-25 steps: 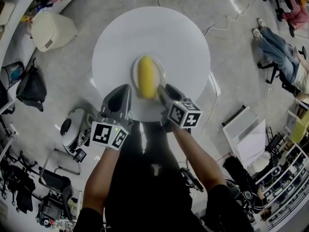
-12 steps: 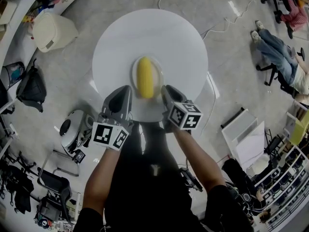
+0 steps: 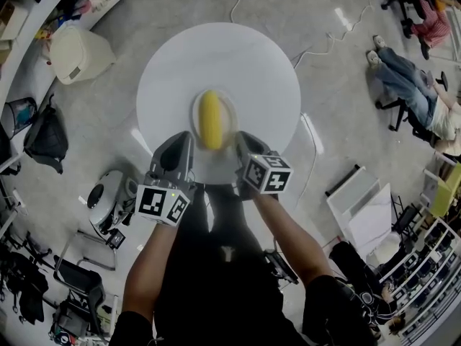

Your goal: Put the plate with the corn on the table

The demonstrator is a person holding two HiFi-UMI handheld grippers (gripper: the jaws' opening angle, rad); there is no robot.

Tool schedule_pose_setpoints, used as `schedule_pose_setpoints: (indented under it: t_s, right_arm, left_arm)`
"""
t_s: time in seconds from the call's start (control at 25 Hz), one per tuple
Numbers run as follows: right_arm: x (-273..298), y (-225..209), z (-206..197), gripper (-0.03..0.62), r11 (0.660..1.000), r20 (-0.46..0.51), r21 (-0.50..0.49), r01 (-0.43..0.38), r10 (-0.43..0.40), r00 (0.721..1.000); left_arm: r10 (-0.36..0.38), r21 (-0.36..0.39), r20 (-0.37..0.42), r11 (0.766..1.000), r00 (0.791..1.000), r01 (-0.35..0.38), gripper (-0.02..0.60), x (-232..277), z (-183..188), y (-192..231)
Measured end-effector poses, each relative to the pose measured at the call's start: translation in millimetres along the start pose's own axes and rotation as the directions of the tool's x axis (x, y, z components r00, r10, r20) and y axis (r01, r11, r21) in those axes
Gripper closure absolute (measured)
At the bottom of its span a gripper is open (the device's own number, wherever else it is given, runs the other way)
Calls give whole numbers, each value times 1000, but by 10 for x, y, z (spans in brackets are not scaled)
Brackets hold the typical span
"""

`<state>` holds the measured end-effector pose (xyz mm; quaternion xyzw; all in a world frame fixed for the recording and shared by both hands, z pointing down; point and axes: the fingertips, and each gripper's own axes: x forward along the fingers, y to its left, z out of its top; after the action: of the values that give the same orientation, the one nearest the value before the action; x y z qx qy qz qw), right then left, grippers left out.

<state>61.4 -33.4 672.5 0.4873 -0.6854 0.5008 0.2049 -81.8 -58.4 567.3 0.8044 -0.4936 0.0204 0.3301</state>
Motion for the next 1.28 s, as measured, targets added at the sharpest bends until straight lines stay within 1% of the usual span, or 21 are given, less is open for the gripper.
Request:
schedule_pose_setpoints:
  t_s: [0.44, 0.64, 0.8, 1.28]
  right_arm:
    - [-204, 213, 235, 585, 999, 39, 17, -35, 34, 999]
    - [-342, 345, 375, 585, 999, 64, -9, -46, 47, 997]
    - [-519, 453, 510, 585, 997, 98, -65, -45, 52, 994]
    - [-1129, 867, 780, 585, 985, 202, -147, -93, 122, 972]
  left_arm:
    - [-4, 16, 38, 1000, 999, 3, 578, -80, 290, -227]
    - [-6, 29, 66, 1000, 998, 4, 578, -125, 455, -344]
    - [-23, 50, 84, 999, 996, 19, 578, -177, 546, -483]
    - [-46, 93, 162, 995, 986, 31, 578, -452, 907, -950]
